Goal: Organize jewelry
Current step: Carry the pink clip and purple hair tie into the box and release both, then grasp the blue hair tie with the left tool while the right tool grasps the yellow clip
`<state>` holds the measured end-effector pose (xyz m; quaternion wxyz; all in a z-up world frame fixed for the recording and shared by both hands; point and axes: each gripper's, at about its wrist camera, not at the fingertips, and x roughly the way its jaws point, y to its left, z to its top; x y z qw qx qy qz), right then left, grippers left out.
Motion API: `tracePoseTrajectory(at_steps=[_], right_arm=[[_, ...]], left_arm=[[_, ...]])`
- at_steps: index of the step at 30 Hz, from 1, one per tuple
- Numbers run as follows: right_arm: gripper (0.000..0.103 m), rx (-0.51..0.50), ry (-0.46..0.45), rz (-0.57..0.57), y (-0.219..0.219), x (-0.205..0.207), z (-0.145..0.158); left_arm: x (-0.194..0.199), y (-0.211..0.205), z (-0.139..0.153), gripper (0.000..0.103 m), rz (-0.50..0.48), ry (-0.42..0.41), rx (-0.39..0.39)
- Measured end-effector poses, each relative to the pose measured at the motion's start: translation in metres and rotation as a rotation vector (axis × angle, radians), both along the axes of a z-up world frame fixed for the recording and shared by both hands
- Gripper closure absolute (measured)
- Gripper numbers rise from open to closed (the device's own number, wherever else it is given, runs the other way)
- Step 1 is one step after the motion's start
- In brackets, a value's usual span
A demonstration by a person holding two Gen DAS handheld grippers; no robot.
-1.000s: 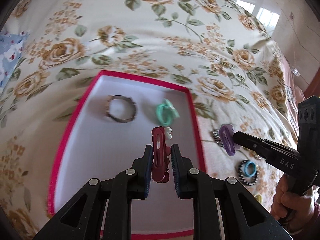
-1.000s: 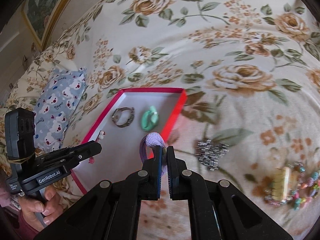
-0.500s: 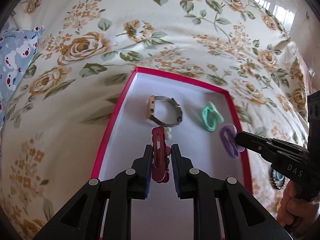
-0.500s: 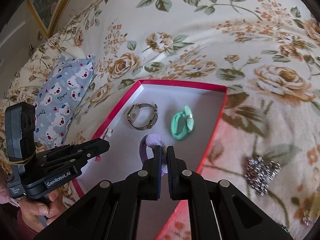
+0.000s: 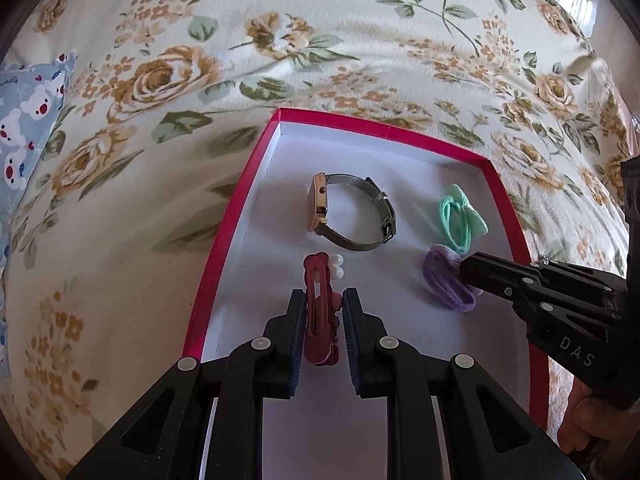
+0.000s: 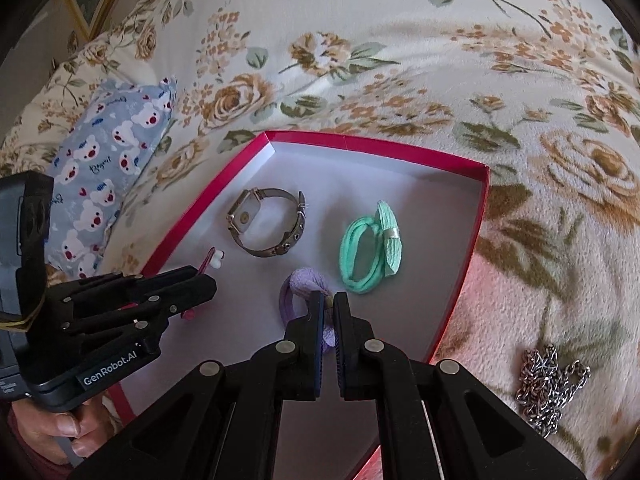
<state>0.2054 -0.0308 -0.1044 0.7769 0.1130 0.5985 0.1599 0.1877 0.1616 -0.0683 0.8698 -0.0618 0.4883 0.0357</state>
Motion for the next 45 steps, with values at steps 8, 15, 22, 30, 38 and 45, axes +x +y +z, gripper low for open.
tracePoseTrajectory(at_steps=[8, 15, 22, 30, 38, 45], right_arm=[[0.093, -0.001, 0.003, 0.005, 0.0, 0.001, -0.001], [0.087, 0.011, 0.008, -0.005, -0.002, 0.001, 0.0], [0.072, 0.031, -0.001, -0.024, -0.004, -0.001, 0.008], [0.068, 0.049, -0.033, -0.048, -0.013, -0.01, 0.028], [0.055, 0.053, -0.078, -0.094, -0.043, -0.046, 0.062], [0.055, -0.013, -0.112, -0.151, -0.085, -0.09, 0.088]], left_arm=[[0.002, 0.0, -0.004, 0.085, 0.005, 0.004, 0.008], [0.001, -0.002, -0.004, 0.083, 0.009, 0.005, 0.009], [-0.005, 0.002, 0.002, 0.075, 0.027, -0.01, -0.005], [-0.03, 0.004, 0.021, 0.045, 0.06, -0.054, -0.033], [-0.069, 0.003, 0.033, 0.026, 0.085, -0.083, -0.164], [-0.097, -0.016, 0.044, 0.025, 0.048, -0.102, -0.215]])
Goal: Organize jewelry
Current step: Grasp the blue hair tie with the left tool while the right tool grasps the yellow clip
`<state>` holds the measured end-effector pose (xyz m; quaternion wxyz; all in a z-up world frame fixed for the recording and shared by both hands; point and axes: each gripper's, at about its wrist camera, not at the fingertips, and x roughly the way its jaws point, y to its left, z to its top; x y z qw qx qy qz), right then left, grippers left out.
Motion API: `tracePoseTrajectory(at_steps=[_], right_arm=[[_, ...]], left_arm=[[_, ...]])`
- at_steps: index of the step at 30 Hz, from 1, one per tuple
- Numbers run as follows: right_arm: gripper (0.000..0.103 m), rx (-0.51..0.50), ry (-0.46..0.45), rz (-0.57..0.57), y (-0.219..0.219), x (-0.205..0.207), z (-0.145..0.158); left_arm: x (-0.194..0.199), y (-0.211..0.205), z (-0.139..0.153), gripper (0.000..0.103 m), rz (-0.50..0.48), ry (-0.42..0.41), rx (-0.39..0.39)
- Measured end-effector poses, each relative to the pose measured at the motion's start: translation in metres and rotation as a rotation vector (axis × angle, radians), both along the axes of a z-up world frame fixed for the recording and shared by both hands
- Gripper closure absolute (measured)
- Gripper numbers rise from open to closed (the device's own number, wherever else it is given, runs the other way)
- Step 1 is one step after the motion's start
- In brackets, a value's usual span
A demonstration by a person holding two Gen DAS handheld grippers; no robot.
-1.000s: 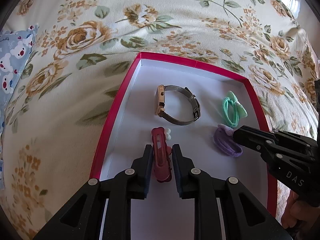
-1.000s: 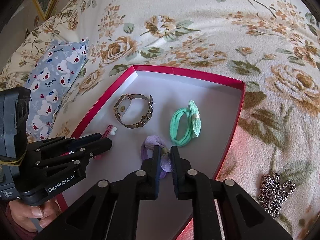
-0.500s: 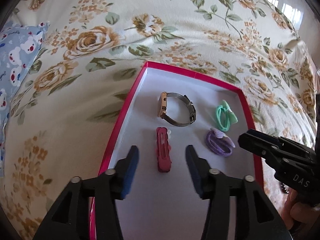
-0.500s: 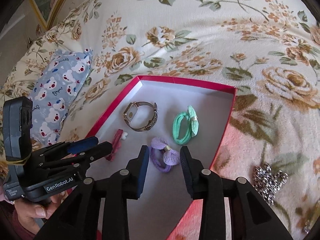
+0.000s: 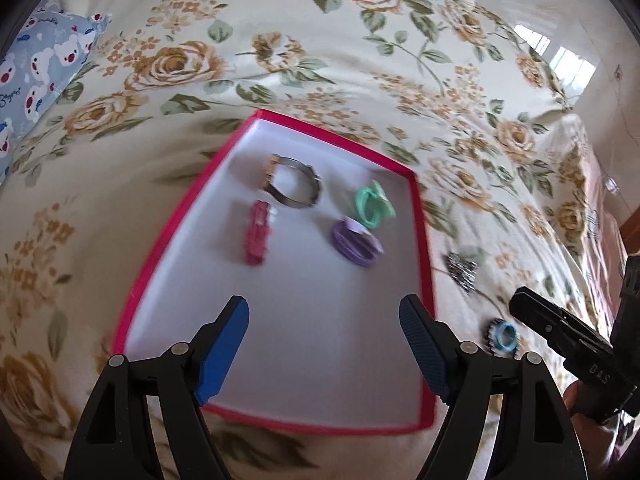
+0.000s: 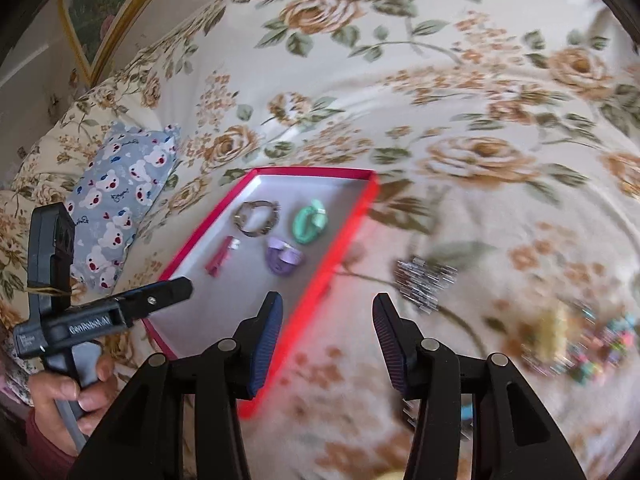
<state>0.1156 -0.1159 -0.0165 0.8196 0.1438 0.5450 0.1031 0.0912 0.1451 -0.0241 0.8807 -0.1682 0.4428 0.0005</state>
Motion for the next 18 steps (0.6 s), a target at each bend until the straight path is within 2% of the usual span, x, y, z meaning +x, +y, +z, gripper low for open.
tracePoseTrajectory(at_steps=[9, 18], right_arm=[[0.054, -0.07, 0.006, -0.129, -0.064, -0.043, 0.017], [0.054, -0.111, 0.019, -0.243, -0.114, -0.07, 0.019]], left_arm=[[-0.01, -0.038, 0.01, 0.026, -0.107, -0.005, 0.004], [0.006, -0.087, 0.006, 0.026, -0.224, 0.015, 0.036]])
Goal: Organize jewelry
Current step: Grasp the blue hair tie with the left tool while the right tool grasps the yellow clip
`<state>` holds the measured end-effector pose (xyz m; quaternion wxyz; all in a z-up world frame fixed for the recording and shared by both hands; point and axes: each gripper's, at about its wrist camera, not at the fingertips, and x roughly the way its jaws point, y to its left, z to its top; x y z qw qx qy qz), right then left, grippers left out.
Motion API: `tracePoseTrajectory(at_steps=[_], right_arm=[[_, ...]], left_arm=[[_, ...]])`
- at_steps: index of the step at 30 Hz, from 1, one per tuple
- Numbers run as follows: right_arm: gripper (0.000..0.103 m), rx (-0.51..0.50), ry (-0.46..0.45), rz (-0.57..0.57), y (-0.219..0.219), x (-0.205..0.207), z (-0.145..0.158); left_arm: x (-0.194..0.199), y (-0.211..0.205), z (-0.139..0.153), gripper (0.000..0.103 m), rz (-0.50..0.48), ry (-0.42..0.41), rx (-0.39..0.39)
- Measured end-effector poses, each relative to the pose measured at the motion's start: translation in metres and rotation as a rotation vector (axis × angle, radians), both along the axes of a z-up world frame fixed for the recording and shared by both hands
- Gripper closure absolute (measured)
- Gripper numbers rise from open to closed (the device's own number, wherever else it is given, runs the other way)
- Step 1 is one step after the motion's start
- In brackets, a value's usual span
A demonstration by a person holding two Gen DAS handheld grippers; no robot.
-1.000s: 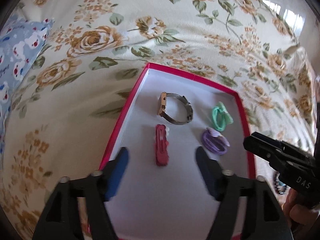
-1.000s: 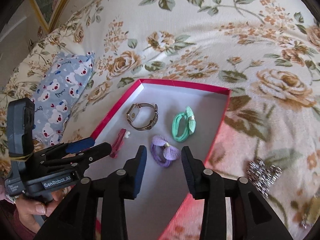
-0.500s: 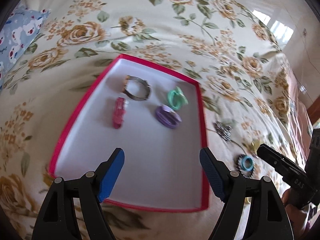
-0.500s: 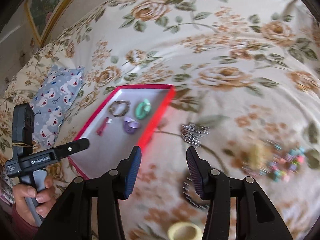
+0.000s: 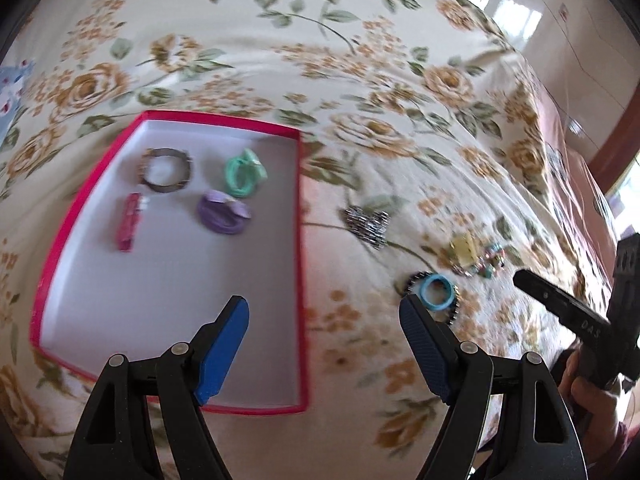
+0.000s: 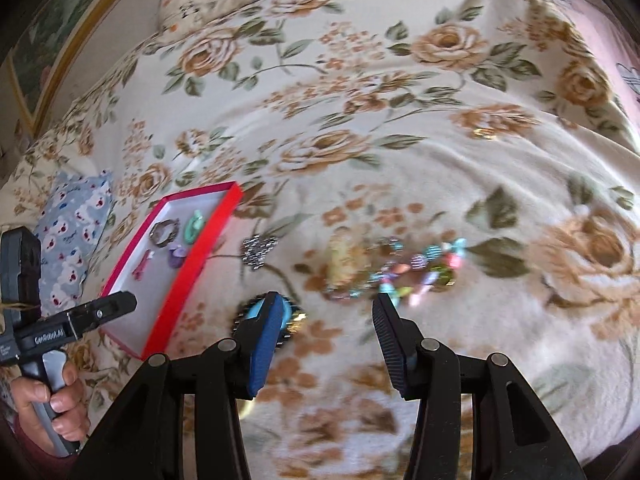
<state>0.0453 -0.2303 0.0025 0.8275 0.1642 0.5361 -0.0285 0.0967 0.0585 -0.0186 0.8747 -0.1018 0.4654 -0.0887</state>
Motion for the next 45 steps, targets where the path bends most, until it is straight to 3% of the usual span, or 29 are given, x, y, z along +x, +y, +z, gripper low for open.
tracePoseTrajectory(at_steps=[13, 19, 24, 30, 32, 34, 37, 45], right_arm=[[0.055, -0.014, 0.003, -0.021, -0.021, -0.002, -0.003], [0.055, 0.002, 0.004, 0.01, -0.02, 0.009, -0.008], [0.057, 0.008, 0.023, 0.035, -0.019, 0.024, -0.02], [0.067, 0.025, 0.049, 0.027, -0.023, 0.038, -0.038], [0.075, 0.039, 0.067, 0.012, -0.027, 0.042, -0.047], [0.084, 0.052, 0.081, 0.009, -0.029, 0.044, -0.054], [0.097, 0.083, 0.075, 0.01, -0.029, 0.045, -0.057], [0.1, 0.076, 0.036, 0.031, -0.02, 0.044, -0.042]], left_arm=[[0.033, -0.061, -0.016, 0.027, -0.148, 0.017, 0.088], [0.045, -0.082, -0.026, 0.039, -0.2, 0.019, 0.11], [0.057, -0.101, -0.04, 0.056, -0.259, 0.04, 0.122], [0.079, -0.119, -0.059, 0.067, -0.299, 0.074, 0.117], [0.082, -0.123, -0.065, 0.069, -0.307, 0.081, 0.123], [0.084, -0.127, -0.069, 0.075, -0.321, 0.082, 0.127], [0.086, -0.129, -0.072, 0.095, -0.333, 0.068, 0.126], [0.077, -0.113, -0.061, 0.096, -0.307, 0.036, 0.084]])
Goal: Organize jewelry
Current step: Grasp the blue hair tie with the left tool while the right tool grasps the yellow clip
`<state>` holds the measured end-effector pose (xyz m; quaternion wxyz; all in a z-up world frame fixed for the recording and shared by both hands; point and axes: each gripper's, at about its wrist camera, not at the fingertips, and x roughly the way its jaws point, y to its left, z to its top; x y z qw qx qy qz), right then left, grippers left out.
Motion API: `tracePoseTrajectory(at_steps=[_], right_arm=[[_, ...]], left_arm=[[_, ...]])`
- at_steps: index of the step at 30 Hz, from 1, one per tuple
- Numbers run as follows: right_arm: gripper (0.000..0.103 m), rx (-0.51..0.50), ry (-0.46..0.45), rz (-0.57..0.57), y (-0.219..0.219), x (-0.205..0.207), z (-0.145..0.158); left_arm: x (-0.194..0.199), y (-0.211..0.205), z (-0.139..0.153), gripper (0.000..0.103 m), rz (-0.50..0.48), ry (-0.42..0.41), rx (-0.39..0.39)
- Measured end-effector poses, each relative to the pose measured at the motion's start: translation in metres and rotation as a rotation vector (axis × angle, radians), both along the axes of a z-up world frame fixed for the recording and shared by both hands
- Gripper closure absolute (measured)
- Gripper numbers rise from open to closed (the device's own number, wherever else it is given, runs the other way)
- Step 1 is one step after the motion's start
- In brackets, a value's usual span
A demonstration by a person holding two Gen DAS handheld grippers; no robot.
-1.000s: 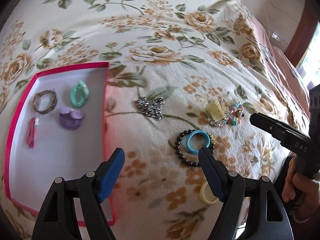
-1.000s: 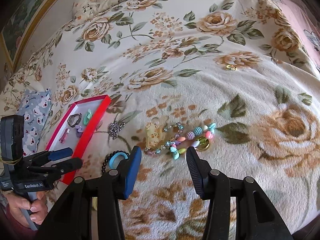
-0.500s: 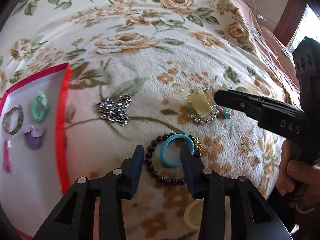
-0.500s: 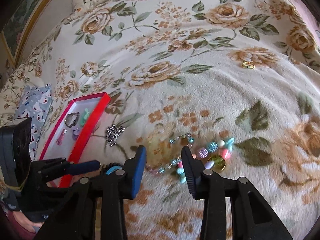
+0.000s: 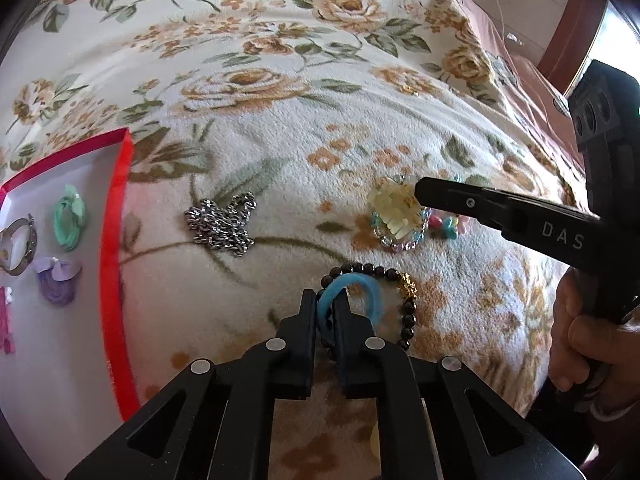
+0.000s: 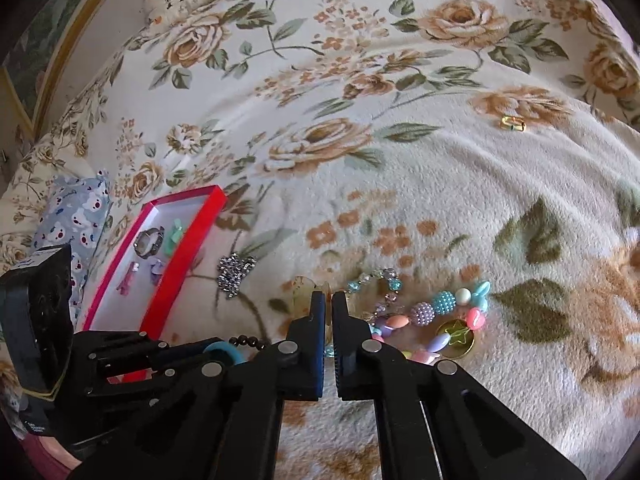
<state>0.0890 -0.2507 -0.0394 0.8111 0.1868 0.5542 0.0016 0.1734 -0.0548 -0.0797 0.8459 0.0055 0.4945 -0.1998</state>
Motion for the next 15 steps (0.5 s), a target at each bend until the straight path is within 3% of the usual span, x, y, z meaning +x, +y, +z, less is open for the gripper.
tracePoseTrajectory(at_steps=[10, 15], right_arm=[[0.1, 0.025, -0.039, 0.012, 0.016, -0.001, 0.019], [0.1, 0.031, -0.03, 0.035, 0.03, -0.001, 0.016]], left_arm=[[-0.021, 0.035, 0.024, 0.096, 0.063, -0.033, -0.056], [-0.027, 0.047, 0.019, 0.096, 0.084, -0.007, -0.051]])
